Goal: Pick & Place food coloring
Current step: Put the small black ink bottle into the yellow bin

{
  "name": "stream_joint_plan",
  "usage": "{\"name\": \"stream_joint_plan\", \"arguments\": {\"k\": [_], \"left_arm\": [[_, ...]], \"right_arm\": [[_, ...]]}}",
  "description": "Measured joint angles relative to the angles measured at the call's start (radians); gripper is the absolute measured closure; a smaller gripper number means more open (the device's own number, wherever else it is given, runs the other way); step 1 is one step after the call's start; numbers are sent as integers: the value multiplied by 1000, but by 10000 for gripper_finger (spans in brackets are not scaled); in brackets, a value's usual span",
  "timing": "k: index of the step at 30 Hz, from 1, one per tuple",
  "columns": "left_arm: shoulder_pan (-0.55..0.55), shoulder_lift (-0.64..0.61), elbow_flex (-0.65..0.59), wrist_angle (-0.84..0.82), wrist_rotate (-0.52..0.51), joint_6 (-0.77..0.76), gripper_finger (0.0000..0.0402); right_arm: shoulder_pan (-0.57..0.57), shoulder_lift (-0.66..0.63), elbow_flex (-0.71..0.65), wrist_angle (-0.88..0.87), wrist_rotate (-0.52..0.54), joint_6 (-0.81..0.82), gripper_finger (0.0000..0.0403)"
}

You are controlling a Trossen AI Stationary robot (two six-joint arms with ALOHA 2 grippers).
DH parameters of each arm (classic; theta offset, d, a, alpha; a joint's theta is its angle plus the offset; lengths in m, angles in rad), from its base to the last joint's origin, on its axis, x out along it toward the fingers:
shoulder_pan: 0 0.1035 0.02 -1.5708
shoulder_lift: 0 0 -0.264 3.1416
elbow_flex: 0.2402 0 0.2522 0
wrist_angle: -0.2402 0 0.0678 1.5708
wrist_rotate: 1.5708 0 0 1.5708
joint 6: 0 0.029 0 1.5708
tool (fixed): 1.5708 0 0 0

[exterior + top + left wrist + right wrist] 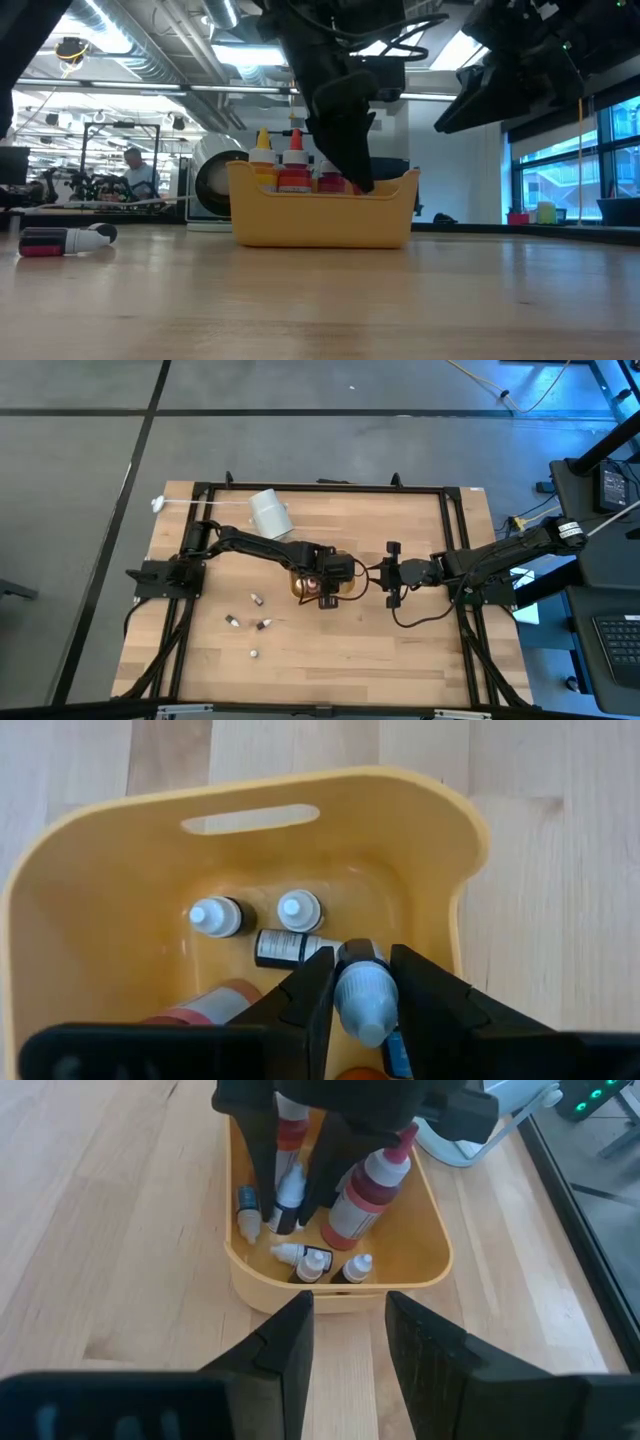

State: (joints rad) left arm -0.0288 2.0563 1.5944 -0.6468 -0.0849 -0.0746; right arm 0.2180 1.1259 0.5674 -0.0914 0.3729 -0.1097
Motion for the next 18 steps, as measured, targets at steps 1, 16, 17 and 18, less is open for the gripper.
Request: {"name": "stream_joint_plan", "arguments": {"k": [1, 16, 17, 18], "left_arm": [[0, 0, 0, 0, 0, 0, 307], [0, -1, 0, -5, 0, -9, 276], [0, -6, 0, -15, 0, -9, 271], [0, -12, 0, -26, 0, -9, 266]], "right_arm": [[0, 0, 0, 0, 0, 0, 273], [0, 0, 0, 0, 0, 0, 273], [0, 0, 0, 0, 0, 0, 273], [0, 0, 0, 0, 0, 0, 273]]}}
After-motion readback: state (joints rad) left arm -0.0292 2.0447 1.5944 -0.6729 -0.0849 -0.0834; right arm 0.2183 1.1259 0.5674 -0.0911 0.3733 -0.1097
